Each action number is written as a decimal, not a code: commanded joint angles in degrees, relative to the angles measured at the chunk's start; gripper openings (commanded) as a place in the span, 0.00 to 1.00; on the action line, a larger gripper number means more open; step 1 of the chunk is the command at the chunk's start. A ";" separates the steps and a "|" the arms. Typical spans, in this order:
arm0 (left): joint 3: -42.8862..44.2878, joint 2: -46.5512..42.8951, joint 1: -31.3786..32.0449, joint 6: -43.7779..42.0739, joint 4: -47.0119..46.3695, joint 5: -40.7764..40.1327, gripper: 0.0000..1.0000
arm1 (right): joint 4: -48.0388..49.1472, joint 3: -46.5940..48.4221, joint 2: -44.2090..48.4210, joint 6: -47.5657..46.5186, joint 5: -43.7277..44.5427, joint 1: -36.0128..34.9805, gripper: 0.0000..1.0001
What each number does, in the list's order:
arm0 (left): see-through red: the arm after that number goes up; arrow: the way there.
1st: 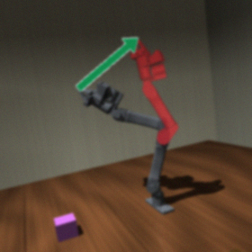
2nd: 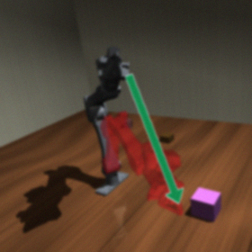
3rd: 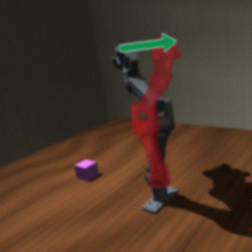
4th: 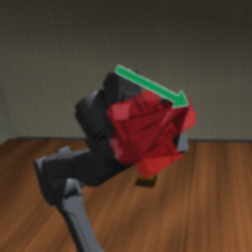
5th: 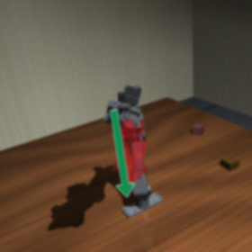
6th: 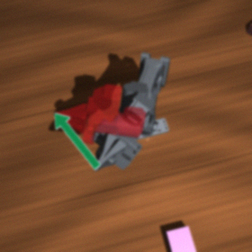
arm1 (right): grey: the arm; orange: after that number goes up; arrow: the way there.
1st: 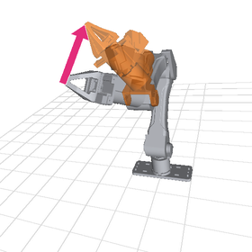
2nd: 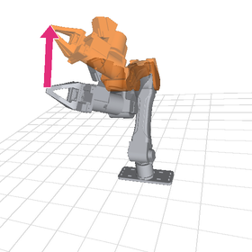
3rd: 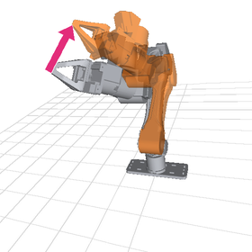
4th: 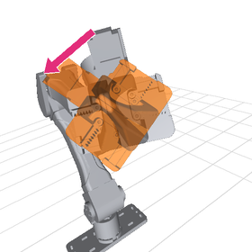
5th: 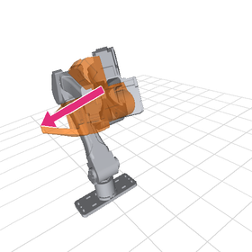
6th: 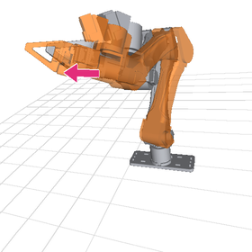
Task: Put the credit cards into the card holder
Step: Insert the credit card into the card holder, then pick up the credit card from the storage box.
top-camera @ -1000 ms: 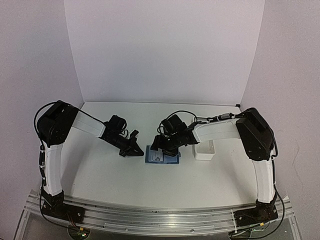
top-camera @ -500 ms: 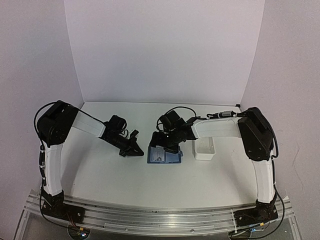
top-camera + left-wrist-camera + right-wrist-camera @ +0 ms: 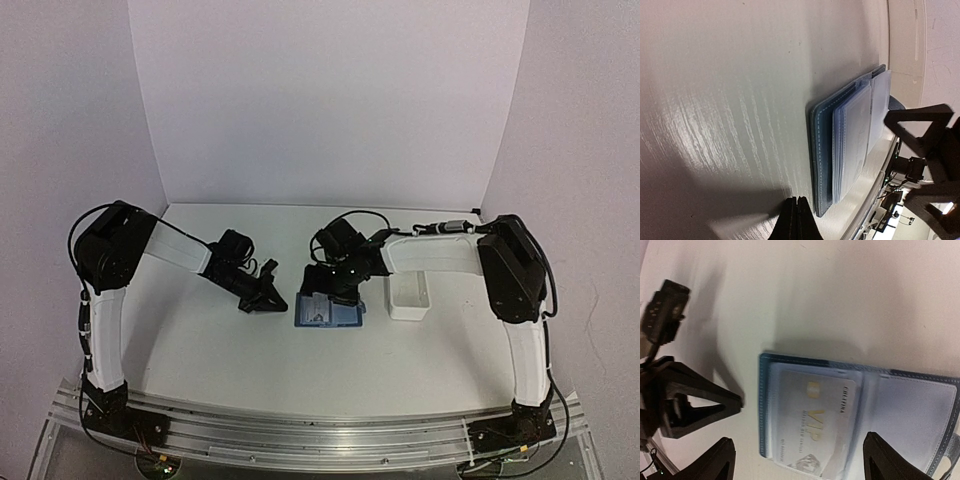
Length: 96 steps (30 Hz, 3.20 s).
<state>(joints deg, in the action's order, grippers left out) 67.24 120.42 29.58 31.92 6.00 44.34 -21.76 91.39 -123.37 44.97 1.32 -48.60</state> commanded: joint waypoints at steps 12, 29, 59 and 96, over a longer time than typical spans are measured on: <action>-1.33 -14.41 -2.50 -20.48 4.07 -0.02 0.70 | -0.42 5.87 16.15 -53.22 -4.16 21.54 0.97; -7.36 -17.78 -2.60 -39.75 -9.04 -6.20 0.91 | 12.76 -12.22 12.93 -122.01 3.73 28.61 0.87; -6.34 -12.63 -2.69 -37.63 -10.35 -9.46 0.91 | 20.54 -10.27 2.02 -124.14 8.00 26.91 0.56; -7.12 -12.36 -2.84 -35.61 -9.85 -7.24 0.91 | 5.18 -1.21 4.43 -114.44 2.49 27.70 0.00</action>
<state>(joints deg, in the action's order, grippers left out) 58.89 108.07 26.94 -4.43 -3.09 35.51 -10.11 85.21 -120.07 -71.88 7.22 -21.56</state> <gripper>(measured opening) 0.906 0.005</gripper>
